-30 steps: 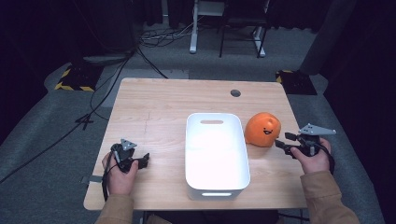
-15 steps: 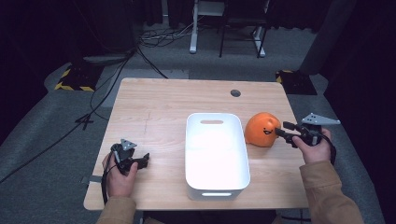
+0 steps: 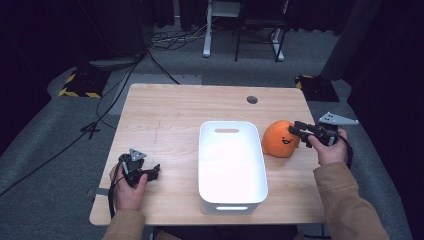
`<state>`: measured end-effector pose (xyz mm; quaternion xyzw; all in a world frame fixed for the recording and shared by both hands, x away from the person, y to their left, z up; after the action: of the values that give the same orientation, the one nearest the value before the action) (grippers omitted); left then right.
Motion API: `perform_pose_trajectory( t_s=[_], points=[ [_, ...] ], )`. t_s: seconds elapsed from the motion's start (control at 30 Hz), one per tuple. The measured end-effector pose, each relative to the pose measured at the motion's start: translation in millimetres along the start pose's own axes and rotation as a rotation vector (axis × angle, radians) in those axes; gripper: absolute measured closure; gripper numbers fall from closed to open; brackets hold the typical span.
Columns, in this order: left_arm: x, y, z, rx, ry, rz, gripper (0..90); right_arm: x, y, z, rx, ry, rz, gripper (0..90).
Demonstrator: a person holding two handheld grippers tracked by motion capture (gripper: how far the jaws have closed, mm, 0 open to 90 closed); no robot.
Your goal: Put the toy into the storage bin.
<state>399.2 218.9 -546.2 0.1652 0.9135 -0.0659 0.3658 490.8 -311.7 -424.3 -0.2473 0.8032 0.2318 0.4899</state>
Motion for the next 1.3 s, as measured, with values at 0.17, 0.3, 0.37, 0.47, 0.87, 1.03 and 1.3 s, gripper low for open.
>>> perform_pose_trajectory(
  t_s=[0.17, 0.3, 0.37, 0.47, 0.87, 1.03, 1.3],
  points=[
    [0.0, 0.0, 0.0, 0.0, 0.0, 0.0, 17.8, 2.3, -2.6, 9.2, -0.011, 0.019, -0.019, 68.5],
    [0.0, 0.0, 0.0, 0.0, 0.0, 0.0, 17.9, 2.2, -0.5, 8.8, -0.007, 0.018, -0.025, 81.3],
    [0.0, 0.0, 0.0, 0.0, 0.0, 0.0, 17.8, 1.4, 1.7, 8.1, -0.019, 0.014, -0.028, 82.4],
    [0.0, 0.0, 0.0, 0.0, 0.0, 0.0, 17.9, -3.8, 3.9, 4.9, -0.029, 0.008, -0.041, 83.3],
    [0.0, 0.0, 0.0, 0.0, 0.0, 0.0, 17.9, -22.4, 15.8, -18.9, -0.113, -0.042, -0.087, 84.2],
    [0.0, 0.0, 0.0, 0.001, 0.001, 0.001, 17.8, -33.1, 20.3, -32.8, -0.165, -0.055, -0.112, 84.3],
    [0.0, 0.0, 0.0, 0.001, 0.001, 0.001, 17.8, -48.4, 26.2, -50.6, -0.226, -0.089, -0.115, 84.5]
  ],
)
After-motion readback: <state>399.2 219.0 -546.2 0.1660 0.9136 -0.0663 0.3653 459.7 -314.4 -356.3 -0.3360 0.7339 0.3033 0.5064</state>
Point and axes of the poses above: each handheld gripper's, and its own axes: z roughly forward along the jaws, x roughly out of its underside, y roughly to its left, the point moved 6 cm from there along z, roughly forward along the jaws, and after that the axes turned 3 degrees about z, right-handed, at the moved point
